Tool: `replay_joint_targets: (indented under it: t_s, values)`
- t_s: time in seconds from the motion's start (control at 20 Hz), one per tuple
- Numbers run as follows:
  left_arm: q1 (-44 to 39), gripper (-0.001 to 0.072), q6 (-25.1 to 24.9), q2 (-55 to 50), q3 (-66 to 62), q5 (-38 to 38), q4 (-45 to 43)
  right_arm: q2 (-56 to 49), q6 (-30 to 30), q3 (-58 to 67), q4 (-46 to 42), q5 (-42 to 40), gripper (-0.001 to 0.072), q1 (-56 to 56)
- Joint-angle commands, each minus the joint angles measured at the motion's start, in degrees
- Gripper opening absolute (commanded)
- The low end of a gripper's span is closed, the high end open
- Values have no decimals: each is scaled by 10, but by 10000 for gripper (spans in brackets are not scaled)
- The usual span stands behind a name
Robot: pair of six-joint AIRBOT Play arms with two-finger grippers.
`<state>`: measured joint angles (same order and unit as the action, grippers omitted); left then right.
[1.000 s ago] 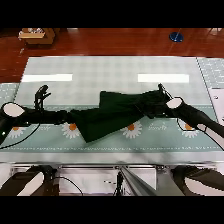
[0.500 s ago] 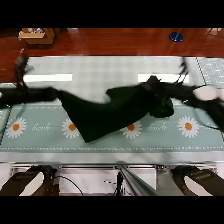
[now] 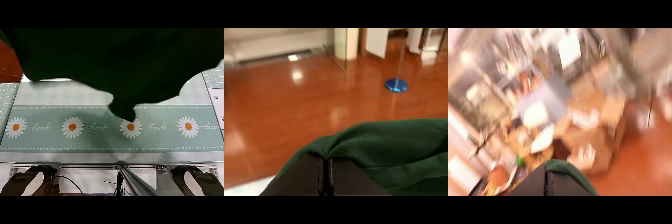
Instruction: Fold the shirts.
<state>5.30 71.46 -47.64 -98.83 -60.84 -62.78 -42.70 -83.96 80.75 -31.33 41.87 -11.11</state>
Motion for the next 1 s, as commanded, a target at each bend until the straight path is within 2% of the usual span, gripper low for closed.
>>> replay_joint_targets:
  t_s: [0.0, 0.2, 0.35, 0.45, 0.55, 0.65, 0.75, 0.8, 0.95]
  values:
    - [3, 19, 49, 16, -115, -81, -51, 10, -21, 117, -12, 63, 30, -73]
    - [3, 19, 104, 76, -133, -153, -82, 10, -51, 214, -48, 136, 30, -116]
    - [3, 19, 142, 126, -133, -193, -82, 10, -66, 293, -128, 168, 30, -117]
    - [3, 19, 174, 144, -133, -260, -82, 10, -74, 334, -193, 193, 30, -117]
    - [3, 20, 180, 142, -129, -346, -85, 7, -75, 349, -275, 262, 29, -117]
    - [3, 19, 176, 135, -97, -388, -85, -16, -65, 349, -340, 389, 29, -117]
    - [3, 19, 153, 129, -27, -381, -84, -69, -40, 348, -348, 518, 30, -117]
    - [3, 19, 144, 124, 20, -368, -84, -101, -35, 342, -344, 551, 29, -111]
    - [3, 19, 114, 97, 161, -270, -83, -211, -30, 332, -353, 536, 29, -70]
